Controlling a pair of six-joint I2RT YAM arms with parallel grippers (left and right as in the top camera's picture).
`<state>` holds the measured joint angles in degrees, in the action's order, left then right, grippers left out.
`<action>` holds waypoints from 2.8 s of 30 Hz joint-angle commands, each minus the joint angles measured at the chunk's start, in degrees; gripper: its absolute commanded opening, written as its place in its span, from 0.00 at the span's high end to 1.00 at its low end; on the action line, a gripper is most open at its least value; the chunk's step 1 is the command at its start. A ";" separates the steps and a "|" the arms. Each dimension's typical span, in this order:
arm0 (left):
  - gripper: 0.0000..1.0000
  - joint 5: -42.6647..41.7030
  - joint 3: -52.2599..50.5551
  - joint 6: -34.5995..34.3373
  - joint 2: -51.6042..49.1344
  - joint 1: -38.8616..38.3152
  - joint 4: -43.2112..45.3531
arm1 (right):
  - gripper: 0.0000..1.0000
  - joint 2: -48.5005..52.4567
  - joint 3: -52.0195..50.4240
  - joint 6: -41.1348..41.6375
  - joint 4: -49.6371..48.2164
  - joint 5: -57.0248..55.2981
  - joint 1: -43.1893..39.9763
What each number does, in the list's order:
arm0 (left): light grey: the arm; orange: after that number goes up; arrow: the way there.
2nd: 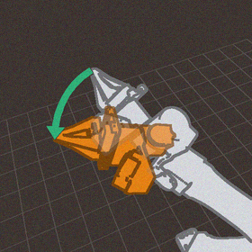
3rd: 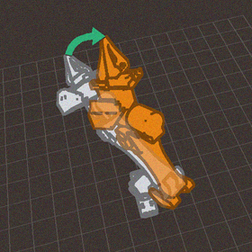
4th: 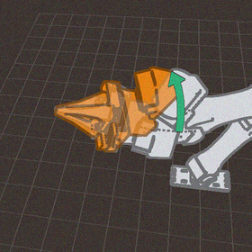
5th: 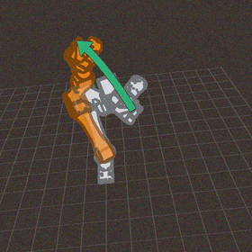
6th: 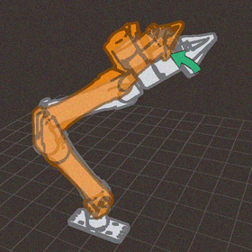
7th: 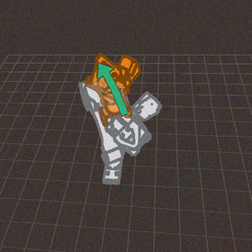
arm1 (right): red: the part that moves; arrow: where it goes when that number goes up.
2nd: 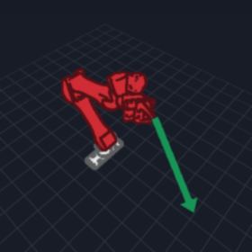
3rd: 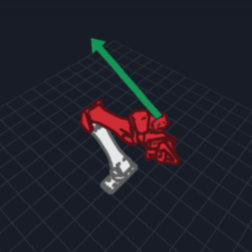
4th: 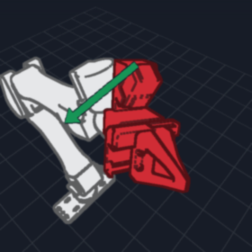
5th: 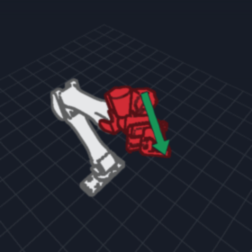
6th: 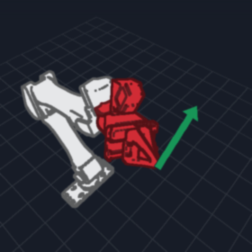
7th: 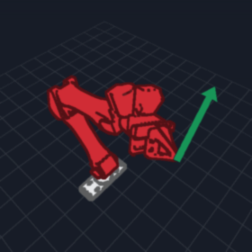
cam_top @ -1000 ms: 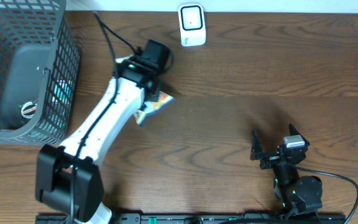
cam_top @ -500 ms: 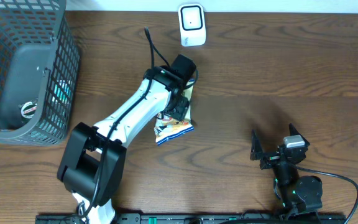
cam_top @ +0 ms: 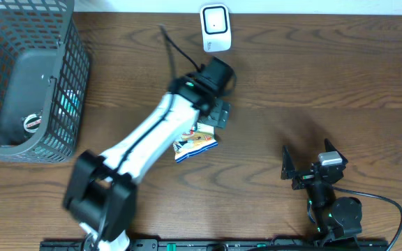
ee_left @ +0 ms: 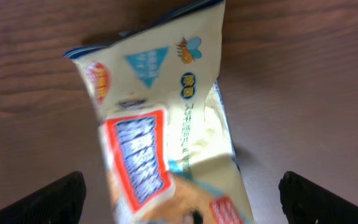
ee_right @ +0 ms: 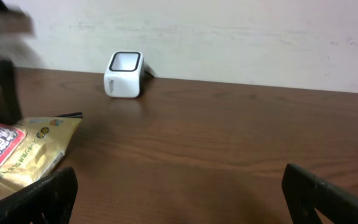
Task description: Scan the item barcode
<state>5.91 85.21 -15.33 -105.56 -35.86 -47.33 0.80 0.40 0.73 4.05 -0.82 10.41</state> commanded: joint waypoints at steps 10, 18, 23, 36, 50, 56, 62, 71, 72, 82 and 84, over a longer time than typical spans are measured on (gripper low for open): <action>0.02 22.08 -1.03 -13.94 -15.80 -5.35 7.52 | 0.01 -0.15 -0.09 -0.59 0.24 0.35 -0.61; 0.19 20.65 -1.05 -13.94 -21.66 -5.31 6.05 | 0.01 -0.15 -0.09 -0.59 0.24 0.35 -0.61; 0.51 16.92 -1.03 -13.90 -21.75 -5.31 6.03 | 0.01 -0.15 -0.09 -0.59 0.24 0.35 -0.61; 0.93 5.03 6.84 -11.26 -11.85 -4.94 -2.08 | 0.01 -0.15 -0.09 -0.59 0.24 0.35 -0.61; 0.93 -50.51 6.32 -15.69 1.11 8.90 15.37 | 0.01 -0.15 -0.09 -0.59 0.24 0.35 -0.61; 0.93 -50.29 3.74 -17.97 -6.10 11.69 17.75 | 0.01 -0.15 -0.09 -0.59 0.24 0.35 -0.61; 0.93 -48.09 3.72 -18.60 -17.49 12.46 20.02 | 0.01 -0.15 -0.09 -0.59 0.24 0.35 -0.61; 0.40 -38.86 4.09 -10.64 -14.53 17.53 14.99 | 0.01 -0.15 -0.09 -0.59 0.24 0.35 -0.61; 0.34 -36.96 4.31 -9.20 -13.27 18.25 13.31 | 0.01 -0.15 -0.09 -0.59 0.24 0.35 -0.61; 0.32 -23.45 5.35 -3.30 3.10 20.50 3.48 | 0.01 -0.15 -0.09 -0.59 0.24 0.35 -0.61; 0.58 -25.20 5.33 -3.34 5.64 19.50 2.43 | 0.01 -0.15 -0.09 -0.59 0.24 0.35 -0.61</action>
<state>-19.99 89.30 -20.88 -103.74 -14.94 -43.72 0.80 0.40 0.73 4.05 -0.82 10.41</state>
